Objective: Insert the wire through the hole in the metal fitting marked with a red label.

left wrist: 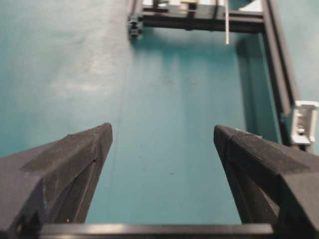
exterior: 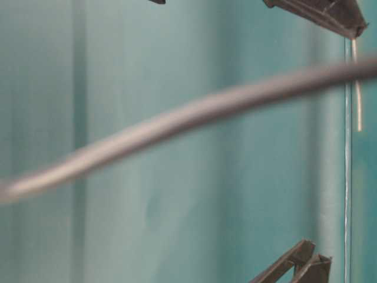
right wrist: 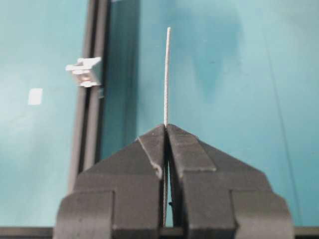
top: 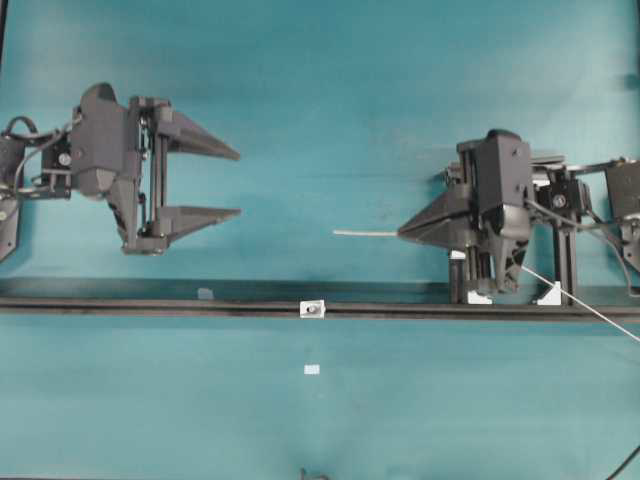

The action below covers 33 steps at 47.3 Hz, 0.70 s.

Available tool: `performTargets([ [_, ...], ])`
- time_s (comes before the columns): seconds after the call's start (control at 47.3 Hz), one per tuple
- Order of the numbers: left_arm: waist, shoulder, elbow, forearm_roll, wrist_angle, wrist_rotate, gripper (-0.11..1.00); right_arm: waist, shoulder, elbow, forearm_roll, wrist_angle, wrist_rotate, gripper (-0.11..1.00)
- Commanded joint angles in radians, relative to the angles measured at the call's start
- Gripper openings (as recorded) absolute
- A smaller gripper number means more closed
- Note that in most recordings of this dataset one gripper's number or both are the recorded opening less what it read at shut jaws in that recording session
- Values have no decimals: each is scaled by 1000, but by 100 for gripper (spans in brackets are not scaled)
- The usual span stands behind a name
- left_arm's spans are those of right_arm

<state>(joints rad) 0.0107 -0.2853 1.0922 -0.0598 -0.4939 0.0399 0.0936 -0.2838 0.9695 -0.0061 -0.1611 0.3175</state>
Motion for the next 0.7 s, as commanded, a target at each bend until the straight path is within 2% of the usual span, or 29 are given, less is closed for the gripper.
performTargets([
  [0.0, -28, -14, -23, -5, 5, -2, 78, 18, -14, -14, 14, -12, 2, -1],
  [0.359, -115, -12, -57, -21, 80, -8, 78, 98, -11, 18, 109, -87, 0, -1],
  [0.529, -137, -9, -66, -21, 153, -78, 78, 135, 18, 20, 156, -117, 0, -1],
  [0.677, -158, 3, -67, -23, 155, -100, 78, 150, 63, 9, 189, -118, 0, -1],
])
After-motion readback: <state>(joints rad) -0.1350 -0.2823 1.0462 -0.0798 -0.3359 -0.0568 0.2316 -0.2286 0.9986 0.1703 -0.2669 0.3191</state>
